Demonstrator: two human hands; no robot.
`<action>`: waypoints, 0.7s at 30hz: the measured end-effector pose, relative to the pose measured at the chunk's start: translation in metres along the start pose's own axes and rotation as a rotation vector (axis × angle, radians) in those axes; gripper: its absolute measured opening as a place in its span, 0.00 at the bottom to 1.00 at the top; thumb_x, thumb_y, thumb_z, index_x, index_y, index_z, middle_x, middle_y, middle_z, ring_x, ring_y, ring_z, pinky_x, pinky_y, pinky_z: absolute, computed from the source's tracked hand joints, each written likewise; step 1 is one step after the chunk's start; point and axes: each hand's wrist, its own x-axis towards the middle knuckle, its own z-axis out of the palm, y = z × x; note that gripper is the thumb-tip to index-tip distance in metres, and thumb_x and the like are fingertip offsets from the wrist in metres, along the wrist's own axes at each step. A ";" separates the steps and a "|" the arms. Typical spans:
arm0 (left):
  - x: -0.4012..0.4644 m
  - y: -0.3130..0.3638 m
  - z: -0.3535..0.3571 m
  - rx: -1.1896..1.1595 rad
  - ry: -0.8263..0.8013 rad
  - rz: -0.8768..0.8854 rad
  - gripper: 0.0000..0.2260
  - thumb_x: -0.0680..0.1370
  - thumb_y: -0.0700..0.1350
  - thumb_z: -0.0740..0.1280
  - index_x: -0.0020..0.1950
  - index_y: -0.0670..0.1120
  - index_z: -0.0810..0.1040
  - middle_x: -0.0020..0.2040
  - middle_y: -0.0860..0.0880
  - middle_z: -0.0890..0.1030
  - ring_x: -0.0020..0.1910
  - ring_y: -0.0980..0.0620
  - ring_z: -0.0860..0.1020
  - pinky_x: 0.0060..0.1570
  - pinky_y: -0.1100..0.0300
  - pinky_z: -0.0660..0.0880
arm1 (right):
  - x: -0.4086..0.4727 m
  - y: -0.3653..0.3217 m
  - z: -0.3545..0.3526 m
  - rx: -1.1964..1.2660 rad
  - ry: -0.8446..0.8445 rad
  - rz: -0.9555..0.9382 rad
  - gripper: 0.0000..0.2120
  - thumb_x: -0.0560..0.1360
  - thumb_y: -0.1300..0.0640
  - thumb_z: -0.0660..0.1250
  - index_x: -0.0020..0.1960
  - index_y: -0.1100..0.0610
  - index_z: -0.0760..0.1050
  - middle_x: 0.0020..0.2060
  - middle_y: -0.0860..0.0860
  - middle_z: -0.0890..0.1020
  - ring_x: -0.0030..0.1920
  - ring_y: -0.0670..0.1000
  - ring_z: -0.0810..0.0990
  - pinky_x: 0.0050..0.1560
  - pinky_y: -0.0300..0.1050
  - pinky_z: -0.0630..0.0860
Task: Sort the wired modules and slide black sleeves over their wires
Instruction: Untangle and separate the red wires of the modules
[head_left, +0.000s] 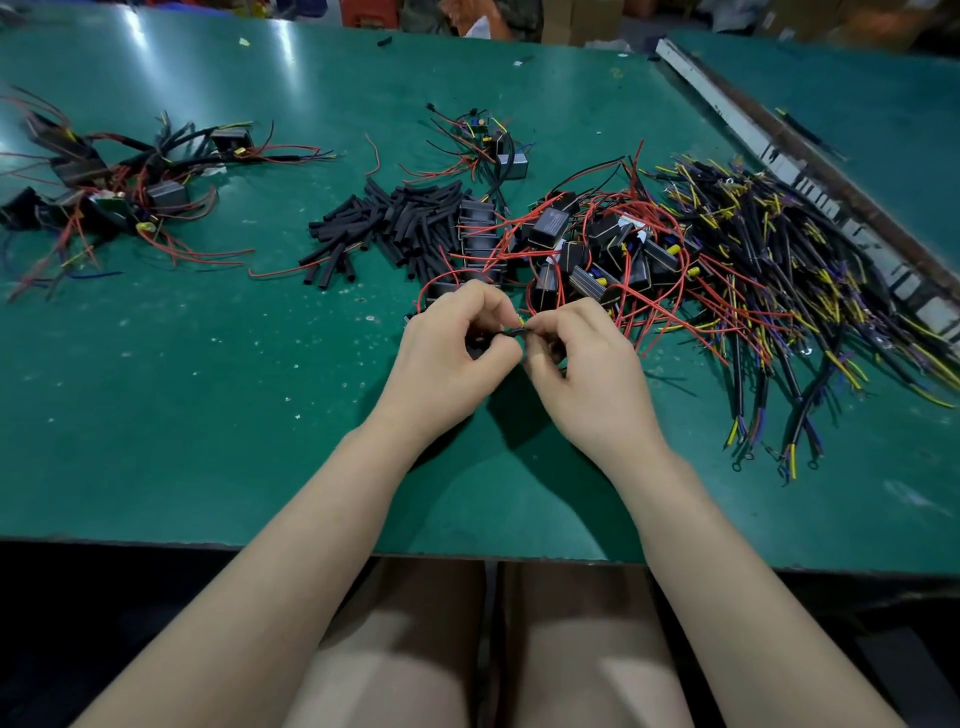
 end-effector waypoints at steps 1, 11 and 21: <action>0.000 0.001 0.000 0.016 -0.005 0.010 0.07 0.68 0.42 0.63 0.41 0.53 0.72 0.36 0.55 0.76 0.39 0.54 0.74 0.43 0.60 0.71 | 0.000 -0.001 0.000 -0.017 -0.009 0.003 0.09 0.77 0.58 0.64 0.54 0.60 0.78 0.51 0.54 0.77 0.47 0.57 0.78 0.47 0.57 0.76; 0.001 -0.004 0.002 0.037 0.007 0.027 0.06 0.70 0.42 0.64 0.44 0.51 0.74 0.39 0.54 0.78 0.39 0.55 0.75 0.43 0.64 0.71 | -0.002 -0.001 0.001 0.018 0.051 0.009 0.08 0.78 0.58 0.64 0.53 0.60 0.78 0.50 0.53 0.77 0.45 0.54 0.76 0.45 0.55 0.75; 0.003 -0.006 0.003 0.136 0.041 0.118 0.03 0.75 0.41 0.67 0.46 0.43 0.79 0.40 0.53 0.76 0.40 0.59 0.71 0.43 0.72 0.66 | -0.002 0.000 -0.001 0.108 0.124 -0.010 0.07 0.79 0.59 0.64 0.53 0.61 0.79 0.47 0.53 0.78 0.43 0.44 0.71 0.45 0.43 0.70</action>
